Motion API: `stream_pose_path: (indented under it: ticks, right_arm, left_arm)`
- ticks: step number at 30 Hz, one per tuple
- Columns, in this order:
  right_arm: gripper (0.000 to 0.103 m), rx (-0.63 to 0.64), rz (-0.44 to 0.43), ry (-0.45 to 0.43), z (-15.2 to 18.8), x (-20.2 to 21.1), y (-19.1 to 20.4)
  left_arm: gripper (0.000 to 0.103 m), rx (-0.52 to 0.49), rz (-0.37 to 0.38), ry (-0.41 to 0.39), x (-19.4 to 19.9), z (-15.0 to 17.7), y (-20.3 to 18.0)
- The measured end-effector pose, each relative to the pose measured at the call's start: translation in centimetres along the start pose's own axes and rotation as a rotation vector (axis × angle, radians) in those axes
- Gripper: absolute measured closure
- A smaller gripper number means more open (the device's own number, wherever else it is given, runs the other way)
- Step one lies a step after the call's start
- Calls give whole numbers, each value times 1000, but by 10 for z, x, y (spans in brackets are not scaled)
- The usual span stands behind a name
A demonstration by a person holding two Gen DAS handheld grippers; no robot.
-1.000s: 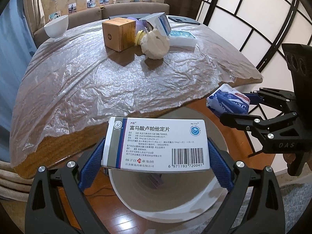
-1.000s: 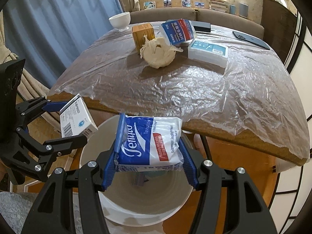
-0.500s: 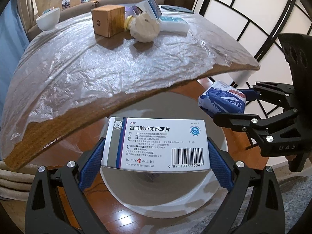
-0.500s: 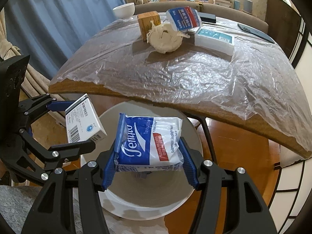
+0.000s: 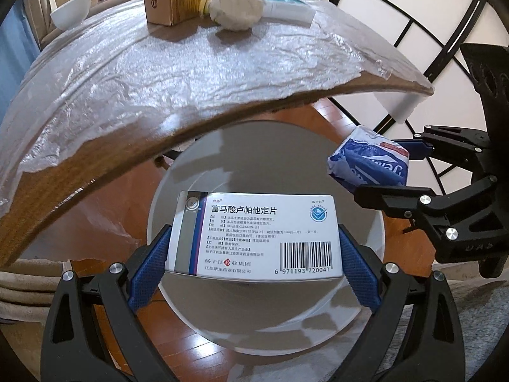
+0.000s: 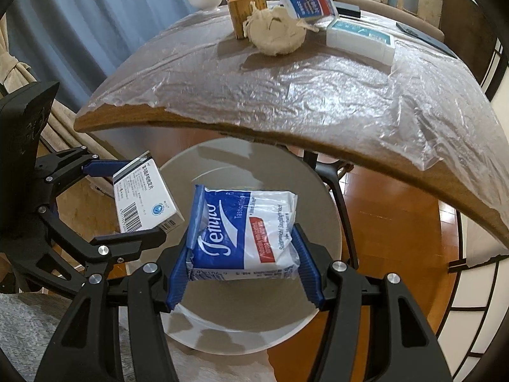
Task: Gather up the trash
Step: 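Carry the medicine box in the left gripper toward the bin while the right gripper carries the tissue pack, then open the left gripper to drop the medicine box while the right gripper drops the tissue pack into the bin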
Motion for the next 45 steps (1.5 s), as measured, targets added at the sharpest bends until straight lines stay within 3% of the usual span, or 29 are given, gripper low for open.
stream_pose_path:
  ticks: [30, 45]
  right_arm:
    - [45, -26, 4, 77, 2, -59, -2]
    - [45, -54, 5, 89, 1, -72, -12]
  left_arm:
    - [6, 0, -34, 79, -54, 12, 10]
    - [6, 1, -39, 105, -66, 2, 10]
Point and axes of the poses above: each gripper's, at about its wrist camera, not at the fingertips, and x roughly against the way its jaws point, y to its left, z to its underside, the point moved 7 cm from there along -x, roughly the way its jaws point, and after that the axes turned 7 degrees about x, right-handed, at the moved point
